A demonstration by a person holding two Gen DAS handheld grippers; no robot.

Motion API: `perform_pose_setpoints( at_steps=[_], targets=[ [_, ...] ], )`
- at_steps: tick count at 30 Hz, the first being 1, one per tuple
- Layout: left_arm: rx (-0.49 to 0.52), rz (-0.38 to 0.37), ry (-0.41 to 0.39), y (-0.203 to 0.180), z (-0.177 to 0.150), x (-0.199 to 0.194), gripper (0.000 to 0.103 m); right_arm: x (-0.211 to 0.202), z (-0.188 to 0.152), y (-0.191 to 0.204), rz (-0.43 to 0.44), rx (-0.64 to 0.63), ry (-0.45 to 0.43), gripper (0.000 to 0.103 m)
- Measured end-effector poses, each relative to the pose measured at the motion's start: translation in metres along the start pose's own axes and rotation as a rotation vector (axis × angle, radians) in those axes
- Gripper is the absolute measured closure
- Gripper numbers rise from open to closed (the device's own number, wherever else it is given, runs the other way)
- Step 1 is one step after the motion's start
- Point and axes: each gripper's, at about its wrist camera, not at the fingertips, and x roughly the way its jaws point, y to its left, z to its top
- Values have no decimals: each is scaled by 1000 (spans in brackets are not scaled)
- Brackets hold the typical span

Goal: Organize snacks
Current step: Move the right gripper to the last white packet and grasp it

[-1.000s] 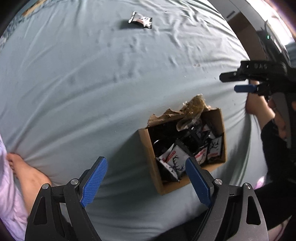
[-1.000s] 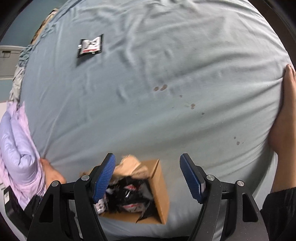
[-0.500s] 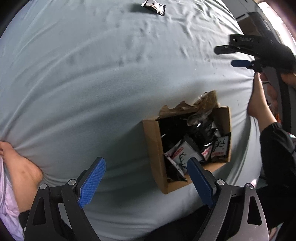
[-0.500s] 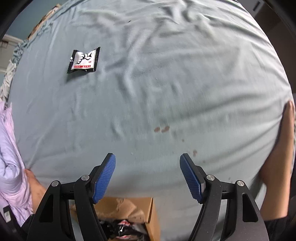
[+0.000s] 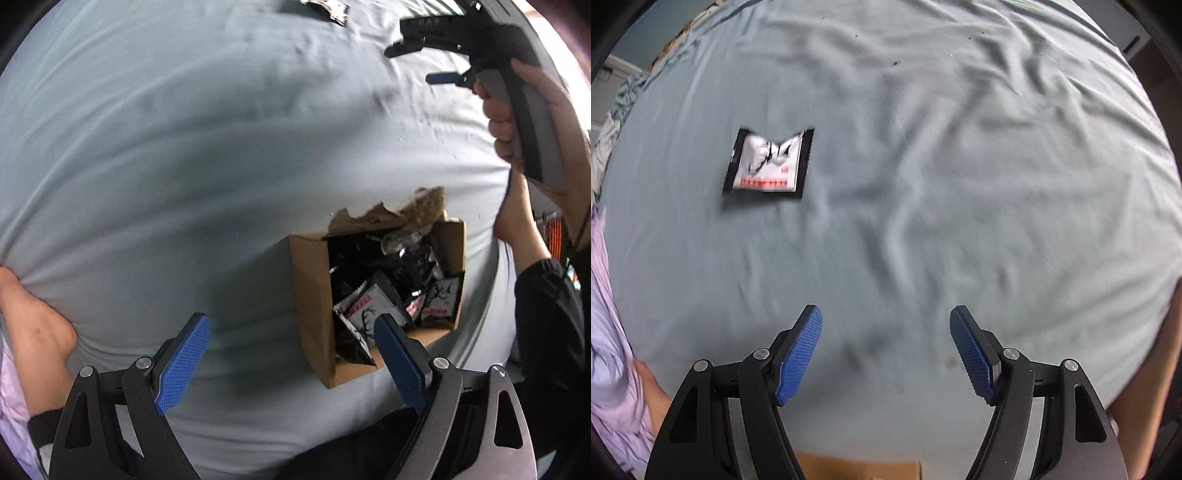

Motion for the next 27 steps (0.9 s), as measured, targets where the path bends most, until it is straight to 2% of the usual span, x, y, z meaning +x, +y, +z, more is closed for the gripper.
perform_pose_setpoints(
  at_steps=[2,7,11,16,19,21,24,26,27],
  targets=[
    [-25,-1,-18,5,0,-2,12,9,4,2,6,-31,5,32],
    [-22,15,-22,8,-2,-1,12,7,27,-6,-9,-18,-89,32],
    [-48,-51,-27,9,-13,-7,12,7,45,-8,38,15,-118,32],
    [27,-10,-33,-1,-27,-6,12,2,70,-3,100,70,-209,32],
    [92,25,-22,-11,-33,2,11,8,91,9,167,101,-214,32],
    [127,53,-16,-15,-37,7,11,19,100,14,139,75,-203,32],
    [175,109,-5,-18,-41,17,11,45,116,36,-6,-6,-159,32],
    [184,128,1,-17,-43,22,11,50,116,51,-95,-90,-218,32],
    [187,138,7,-16,-44,25,11,51,114,56,-118,-127,-242,36]
  ],
)
